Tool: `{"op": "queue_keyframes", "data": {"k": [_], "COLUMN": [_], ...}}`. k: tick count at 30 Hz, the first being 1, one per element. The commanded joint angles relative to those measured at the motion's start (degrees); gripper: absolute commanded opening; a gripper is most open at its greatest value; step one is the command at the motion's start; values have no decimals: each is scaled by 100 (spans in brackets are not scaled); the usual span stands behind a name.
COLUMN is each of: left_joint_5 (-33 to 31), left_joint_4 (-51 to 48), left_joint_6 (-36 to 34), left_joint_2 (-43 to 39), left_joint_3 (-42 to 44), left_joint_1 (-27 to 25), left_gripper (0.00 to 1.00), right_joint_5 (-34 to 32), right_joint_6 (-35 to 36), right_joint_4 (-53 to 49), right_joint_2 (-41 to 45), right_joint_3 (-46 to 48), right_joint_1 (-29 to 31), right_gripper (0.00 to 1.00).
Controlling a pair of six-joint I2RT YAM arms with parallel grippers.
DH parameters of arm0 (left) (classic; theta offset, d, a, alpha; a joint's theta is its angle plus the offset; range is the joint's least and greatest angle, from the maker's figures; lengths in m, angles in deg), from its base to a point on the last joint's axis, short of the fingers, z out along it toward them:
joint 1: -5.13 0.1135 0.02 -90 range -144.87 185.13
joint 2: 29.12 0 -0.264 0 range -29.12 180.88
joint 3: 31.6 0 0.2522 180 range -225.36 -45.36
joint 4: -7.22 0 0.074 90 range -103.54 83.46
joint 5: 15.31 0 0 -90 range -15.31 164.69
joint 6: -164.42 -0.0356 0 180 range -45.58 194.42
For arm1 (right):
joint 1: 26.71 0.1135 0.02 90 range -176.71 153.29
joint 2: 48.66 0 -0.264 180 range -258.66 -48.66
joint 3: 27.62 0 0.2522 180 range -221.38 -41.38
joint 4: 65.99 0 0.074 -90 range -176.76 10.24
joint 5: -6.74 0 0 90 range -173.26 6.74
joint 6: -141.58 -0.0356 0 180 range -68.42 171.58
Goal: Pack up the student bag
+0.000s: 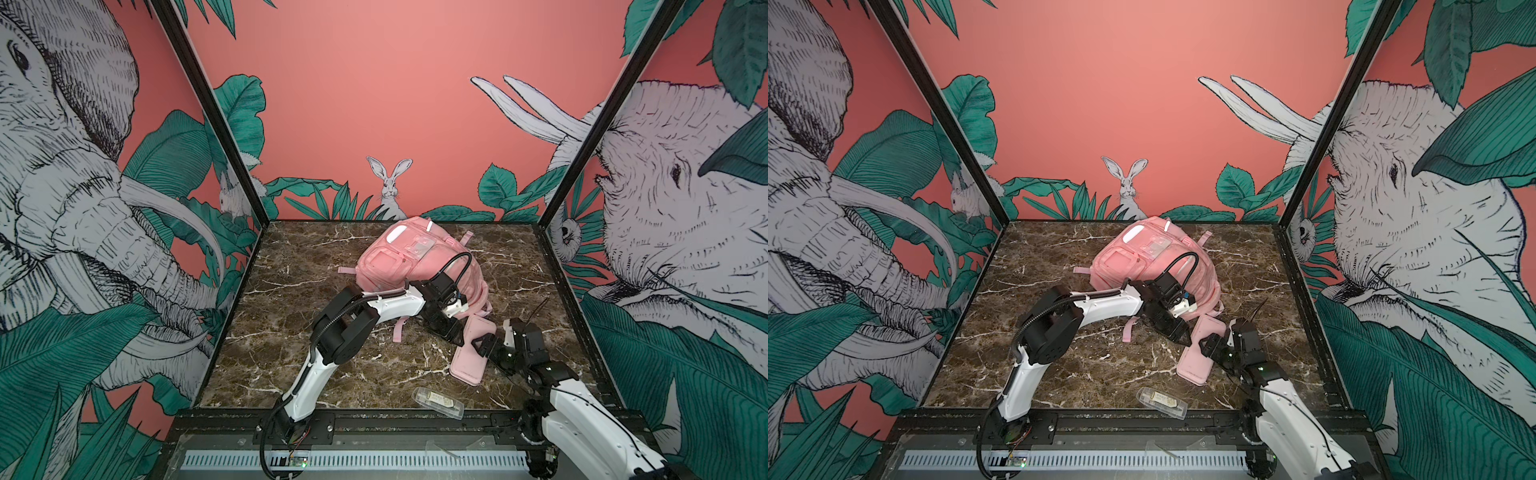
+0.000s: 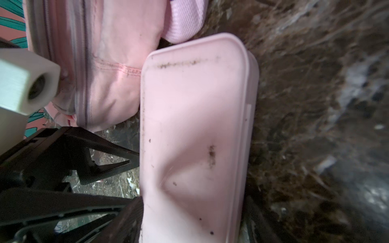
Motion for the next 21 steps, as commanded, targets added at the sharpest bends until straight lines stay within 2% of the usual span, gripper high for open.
{"op": "queue_keyframes", "data": {"k": [1,10,14,21], "left_joint_5": [-179,-143,-135,9], "left_joint_4": [-290,-307,-294,-208], "left_joint_6": [-65,35,58,101], "left_joint_2": [80,147,147,138], "left_joint_3": [-162,-92,-17,140], "left_joint_1": [-21,90,200,347], "left_gripper": [55,43,32,26], "right_joint_5": [347,1105,1384,1645], "right_joint_6": [103,46,-30,-301], "right_joint_4": [128,1041,1421,1875], "right_joint_2": [-95,-54,132,584], "right_joint_3": [245,549,669,814], "right_joint_1": [-88,-202,-209,-222], "right_gripper": [75,75,75,76]}}
